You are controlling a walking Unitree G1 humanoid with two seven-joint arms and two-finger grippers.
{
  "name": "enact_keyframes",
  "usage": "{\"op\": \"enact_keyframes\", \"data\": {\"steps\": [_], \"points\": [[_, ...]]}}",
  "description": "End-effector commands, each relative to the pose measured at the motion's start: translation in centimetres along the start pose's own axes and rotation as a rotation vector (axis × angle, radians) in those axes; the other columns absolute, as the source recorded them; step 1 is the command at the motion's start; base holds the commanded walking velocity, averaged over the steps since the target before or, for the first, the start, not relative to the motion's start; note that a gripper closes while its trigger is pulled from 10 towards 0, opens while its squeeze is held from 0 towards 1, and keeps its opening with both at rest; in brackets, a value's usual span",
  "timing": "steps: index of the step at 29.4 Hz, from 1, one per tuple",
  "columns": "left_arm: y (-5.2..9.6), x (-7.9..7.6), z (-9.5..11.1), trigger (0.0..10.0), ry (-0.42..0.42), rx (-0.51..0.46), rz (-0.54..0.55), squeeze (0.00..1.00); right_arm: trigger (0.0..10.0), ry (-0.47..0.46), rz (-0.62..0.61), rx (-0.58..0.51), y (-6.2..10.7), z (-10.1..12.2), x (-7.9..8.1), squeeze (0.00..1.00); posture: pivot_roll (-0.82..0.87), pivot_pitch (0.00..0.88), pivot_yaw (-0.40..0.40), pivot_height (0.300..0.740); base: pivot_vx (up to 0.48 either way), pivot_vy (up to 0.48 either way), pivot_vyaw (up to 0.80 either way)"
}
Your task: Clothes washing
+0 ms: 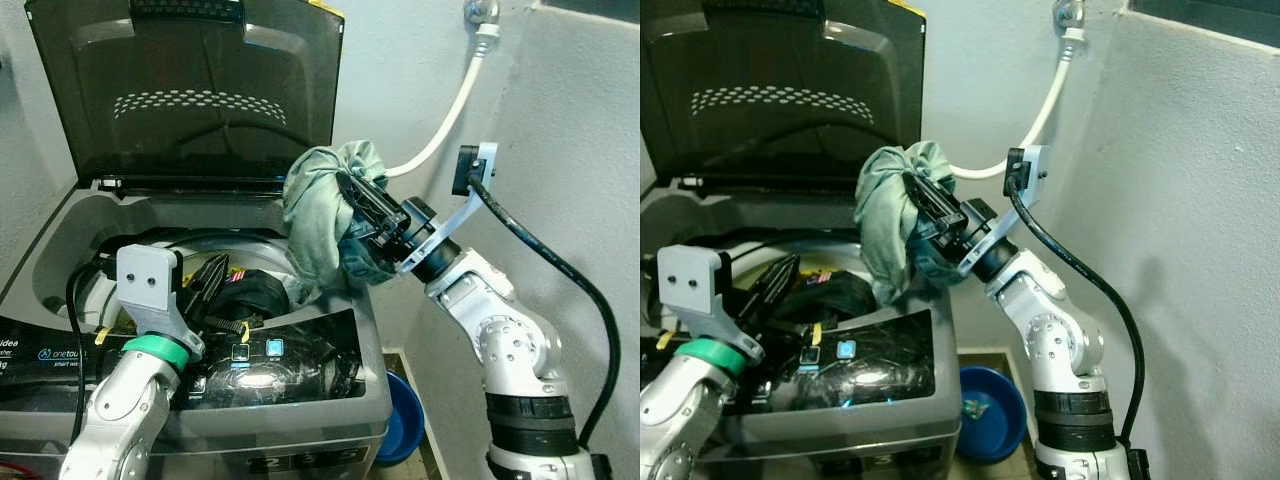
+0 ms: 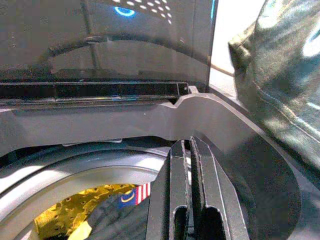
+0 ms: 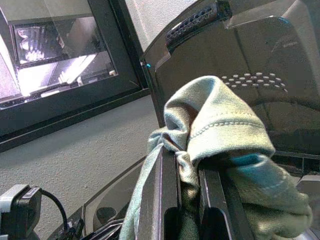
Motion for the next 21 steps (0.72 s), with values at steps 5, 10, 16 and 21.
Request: {"op": "enact_keyframes", "data": {"steps": [5,10,16,21], "points": [[0.26,-0.19,0.06,10.0,0.008,0.001,-0.006,0.0,10.0,-0.012,0.009,-0.002,-0.08,-0.12,0.16,0.0,0.06,0.001,-0.016,0.74,0.0,0.295,0.0],[0.29,-0.2,0.05,10.0,0.008,0.002,-0.008,0.0,10.0,-0.018,0.012,-0.001,-0.09,-0.2,0.2,0.0,0.06,0.0,-0.014,0.74,0.0,0.313,0.0],[0.26,-0.22,0.05,10.0,0.009,0.003,-0.009,0.0,10.0,-0.022,0.012,0.0,-0.02,-0.3,0.22,0.0,0.06,0.0,-0.013,0.74,0.0,0.341,0.0],[0.27,-0.25,0.04,10.0,0.009,0.006,-0.01,0.0,10.0,-0.024,0.011,0.001,0.03,-0.35,0.21,0.0,0.06,0.0,-0.013,0.74,0.0,0.362,0.0]]}}
Point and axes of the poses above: a point about 5 cm out from each wrist's last joint towards the gripper, its own y axis pointing back from the gripper into the wrist, its own z axis along the axis of the wrist's last joint, x = y × z, the point moved 6 cm from there along -y, pointing out of the wrist towards the gripper, and after that the axes turned 15 degrees about y, right-handed, at the moved point
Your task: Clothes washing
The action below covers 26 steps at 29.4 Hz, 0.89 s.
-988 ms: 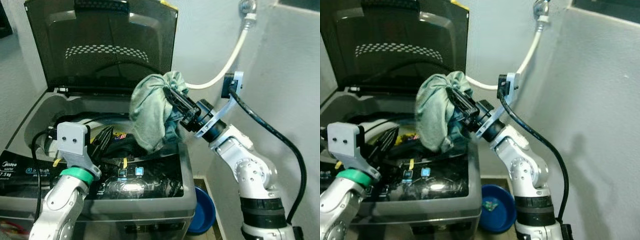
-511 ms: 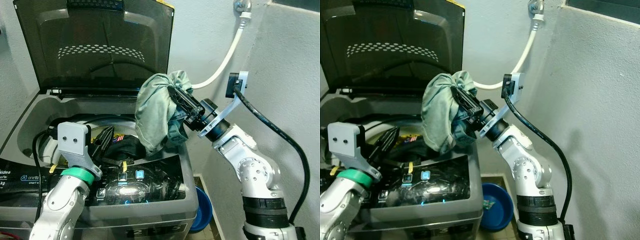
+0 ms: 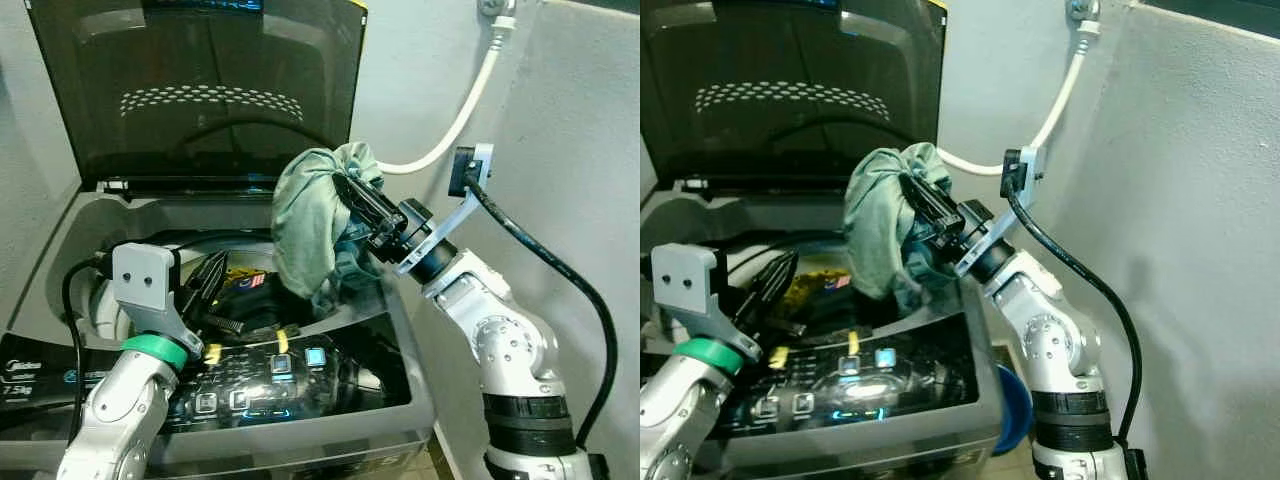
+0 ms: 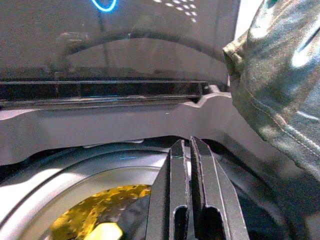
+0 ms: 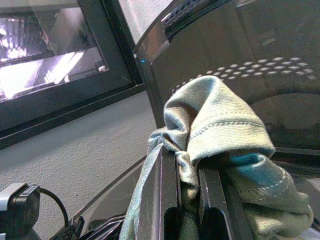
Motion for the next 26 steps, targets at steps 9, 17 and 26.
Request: {"op": "enact_keyframes", "data": {"steps": [9,17,26], "points": [[0.2,0.3,-0.6,10.0,0.004,0.045,0.022,0.0,10.0,-0.016,0.007,-0.002,0.1,-0.2,0.1,0.0,0.07,0.002,-0.013,0.74,0.0,0.289,0.0],[0.5,1.5,-1.8,10.0,-0.037,0.121,0.093,0.0,10.0,-0.022,0.003,-0.008,0.2,-0.1,0.1,0.0,0.07,0.005,-0.005,0.74,0.0,-0.459,0.0],[0.4,1.5,-2.3,10.0,-0.034,0.148,0.099,0.0,10.0,-0.022,-0.002,-0.008,0.3,-0.1,0.1,0.0,0.07,0.005,0.0,0.74,0.0,-0.312,0.0]]}}
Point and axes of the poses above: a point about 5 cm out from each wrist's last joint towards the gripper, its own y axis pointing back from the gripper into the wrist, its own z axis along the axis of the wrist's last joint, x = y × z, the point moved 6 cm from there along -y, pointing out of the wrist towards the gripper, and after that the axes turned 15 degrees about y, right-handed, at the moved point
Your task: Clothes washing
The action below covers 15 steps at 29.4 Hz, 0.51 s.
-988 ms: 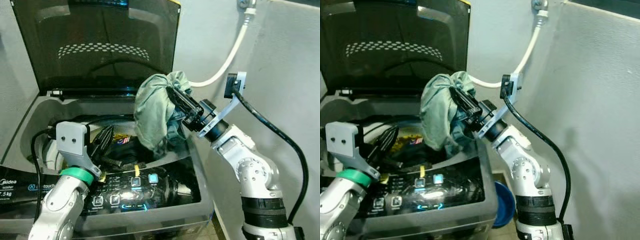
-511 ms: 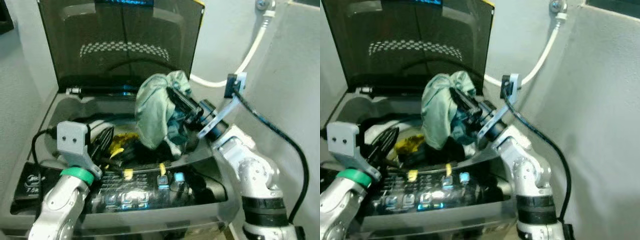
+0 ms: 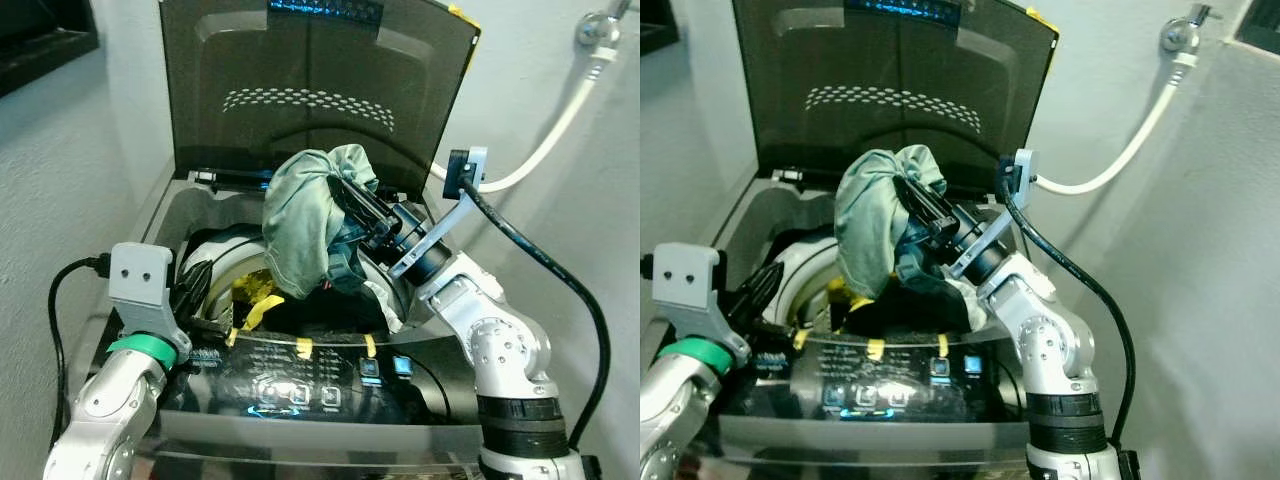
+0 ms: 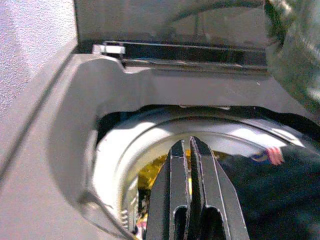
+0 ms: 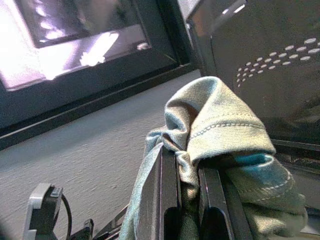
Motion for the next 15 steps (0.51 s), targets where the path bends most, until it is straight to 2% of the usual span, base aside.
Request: {"op": "enact_keyframes", "data": {"steps": [1,15], "points": [[-0.08,-0.56,-1.13,10.0,-0.002,0.045,-0.011,0.0,10.0,0.006,-0.016,-0.003,0.55,0.24,-0.41,0.0,0.07,0.005,0.0,0.74,0.0,0.0,0.0],[0.1,-0.7,-0.37,10.0,0.039,0.0,-0.012,0.0,10.0,0.001,-0.011,-0.004,0.41,0.3,-0.41,0.0,0.07,0.018,-0.006,0.74,0.0,0.0,0.0]]}}
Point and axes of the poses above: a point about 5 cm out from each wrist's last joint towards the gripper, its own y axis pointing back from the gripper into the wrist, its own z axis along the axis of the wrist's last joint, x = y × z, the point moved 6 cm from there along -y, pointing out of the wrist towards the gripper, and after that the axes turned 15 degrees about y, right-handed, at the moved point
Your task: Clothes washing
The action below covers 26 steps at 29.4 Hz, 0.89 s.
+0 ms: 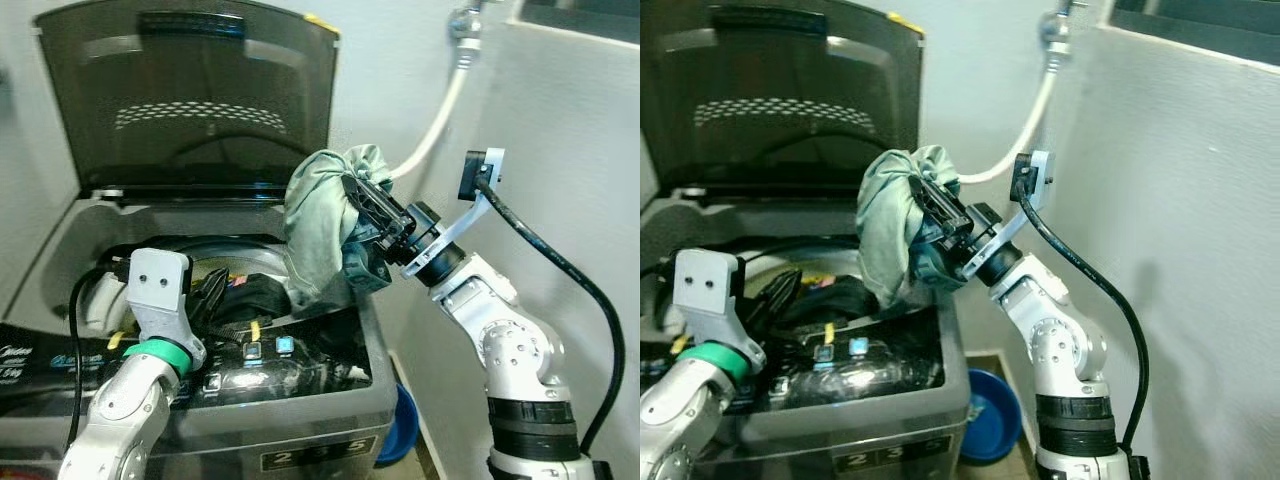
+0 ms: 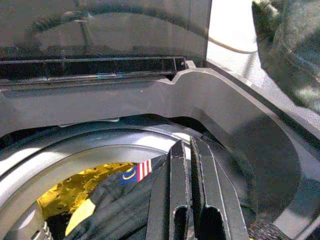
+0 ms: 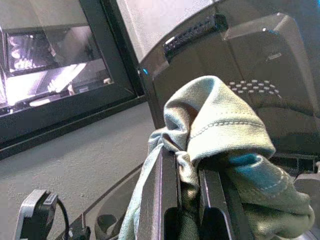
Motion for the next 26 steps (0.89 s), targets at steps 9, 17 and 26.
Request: {"op": "enact_keyframes", "data": {"steps": [9,17,26], "points": [[0.3,0.6,0.5,10.0,-0.023,-0.025,0.031,0.0,10.0,-0.016,0.016,0.018,-0.7,-0.5,0.5,0.0,0.07,0.015,-0.004,0.74,0.0,0.0,0.0],[-0.3,2.4,2.4,10.0,-0.091,-0.082,0.088,0.0,10.0,-0.136,0.071,-0.275,-9.2,7.6,2.5,0.0,0.07,0.011,0.001,0.74,0.0,0.0,0.0],[0.9,3.2,2.2,10.0,-0.25,0.027,0.097,0.0,10.0,0.293,0.08,0.195,-11.0,-2.5,2.6,0.0,0.1,0.005,-0.024,0.74,0.0,0.0,0.0]]}}
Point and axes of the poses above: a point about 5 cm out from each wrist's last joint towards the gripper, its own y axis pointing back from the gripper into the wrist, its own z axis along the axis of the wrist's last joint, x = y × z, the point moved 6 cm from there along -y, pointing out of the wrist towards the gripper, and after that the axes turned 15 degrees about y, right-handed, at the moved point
